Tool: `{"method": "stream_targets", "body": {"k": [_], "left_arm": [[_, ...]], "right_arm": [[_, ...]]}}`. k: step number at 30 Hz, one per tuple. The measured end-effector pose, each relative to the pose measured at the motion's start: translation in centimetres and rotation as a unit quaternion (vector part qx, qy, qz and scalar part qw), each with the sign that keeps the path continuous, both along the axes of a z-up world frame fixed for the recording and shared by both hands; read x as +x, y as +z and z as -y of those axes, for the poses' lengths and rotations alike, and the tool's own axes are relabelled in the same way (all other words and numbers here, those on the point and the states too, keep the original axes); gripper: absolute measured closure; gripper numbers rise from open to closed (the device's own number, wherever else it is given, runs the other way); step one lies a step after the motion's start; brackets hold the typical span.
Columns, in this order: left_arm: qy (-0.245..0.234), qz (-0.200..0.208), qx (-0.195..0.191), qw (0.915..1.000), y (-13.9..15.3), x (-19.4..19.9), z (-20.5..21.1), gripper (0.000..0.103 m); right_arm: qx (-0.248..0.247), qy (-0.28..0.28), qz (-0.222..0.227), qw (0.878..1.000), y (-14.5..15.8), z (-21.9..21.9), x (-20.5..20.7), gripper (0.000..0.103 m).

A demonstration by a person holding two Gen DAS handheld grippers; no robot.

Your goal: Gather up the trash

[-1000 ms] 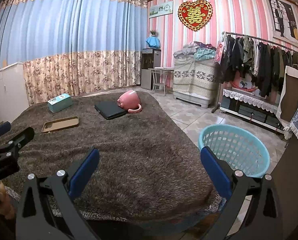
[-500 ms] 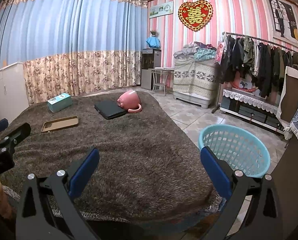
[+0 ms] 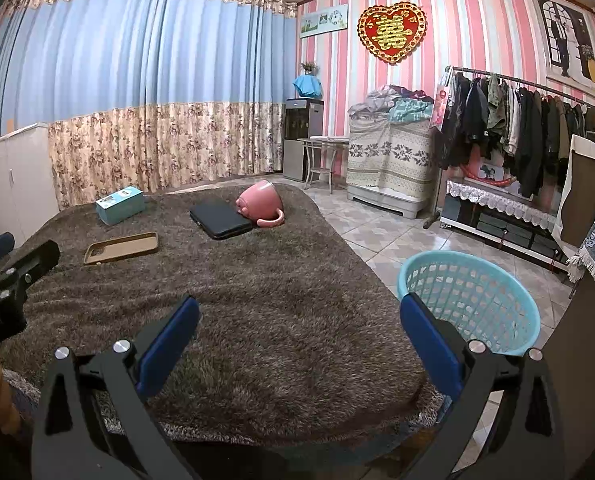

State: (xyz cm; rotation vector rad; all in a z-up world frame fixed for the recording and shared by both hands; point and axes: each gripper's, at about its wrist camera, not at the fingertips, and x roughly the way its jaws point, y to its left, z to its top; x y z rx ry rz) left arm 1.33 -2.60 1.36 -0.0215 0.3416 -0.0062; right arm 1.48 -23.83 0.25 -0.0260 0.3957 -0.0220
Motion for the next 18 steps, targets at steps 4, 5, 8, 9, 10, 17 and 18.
{"method": "stream_targets", "body": {"k": [4,5,8,9,10,17,18], "left_arm": [[0.0,0.0,0.0,1.0,0.03,-0.03,0.0,0.005],[0.0,0.001,0.001,1.0,-0.01,-0.01,0.04,0.005],[0.003,0.002,0.002,1.0,0.13,0.03,-0.06,0.005],[0.003,0.002,0.001,1.0,0.15,0.03,-0.08,0.005],[0.003,0.002,0.001,1.0,0.16,0.05,-0.11,0.005],[0.004,0.003,0.003,1.0,0.17,0.06,-0.11,0.005],[0.002,0.002,0.002,1.0,0.11,0.05,-0.13,0.005]], "right_arm": [[0.0,0.0,0.0,1.0,0.0,0.05,-0.02,0.004],[0.0,0.0,0.0,1.0,-0.01,0.06,-0.02,0.004],[-0.001,0.0,0.001,1.0,0.01,0.05,-0.02,0.005],[0.0,0.0,0.0,1.0,0.0,0.06,-0.02,0.004],[0.0,0.0,0.0,1.0,-0.02,0.06,-0.03,0.004],[-0.001,0.0,-0.001,1.0,0.02,0.08,-0.06,0.004],[-0.001,0.0,-0.001,1.0,0.0,0.1,-0.08,0.004]]}}
